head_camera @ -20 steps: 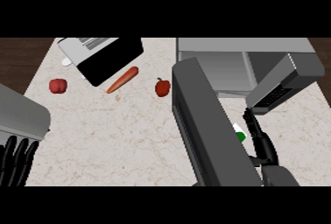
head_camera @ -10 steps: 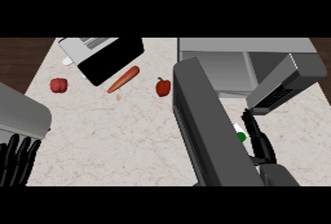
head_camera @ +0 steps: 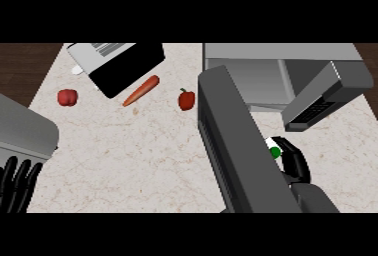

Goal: Pick up the milk, place it into the microwave and close the microwave

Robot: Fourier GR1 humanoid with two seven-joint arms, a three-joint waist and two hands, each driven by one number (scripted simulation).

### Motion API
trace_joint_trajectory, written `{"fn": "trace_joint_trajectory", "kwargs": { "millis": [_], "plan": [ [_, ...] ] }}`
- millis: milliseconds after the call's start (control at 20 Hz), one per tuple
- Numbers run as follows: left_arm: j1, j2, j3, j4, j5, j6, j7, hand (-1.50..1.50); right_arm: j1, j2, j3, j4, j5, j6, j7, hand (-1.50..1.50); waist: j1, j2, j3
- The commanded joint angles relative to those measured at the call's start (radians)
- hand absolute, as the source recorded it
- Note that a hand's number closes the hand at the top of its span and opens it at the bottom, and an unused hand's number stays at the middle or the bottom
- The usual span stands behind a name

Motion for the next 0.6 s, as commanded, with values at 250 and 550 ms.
{"fn": "trace_joint_trajectory", "kwargs": {
  "millis": [250, 550],
  "plan": [
    [0.020, 0.015, 0.037, -0.027, 0.043, -0.006, 0.018, -1.50, 0.005, 0.011, 0.012, -0.035, -0.038, 0.224, -0.065, 1.50, -0.001, -0.001, 0.000],
    [0.007, 0.004, 0.003, 0.006, 0.007, -0.022, -0.012, -1.50, -0.113, -0.135, -0.013, -0.022, -0.088, 0.396, 0.058, 1.50, 0.013, 0.005, 0.001]
  ]
}}
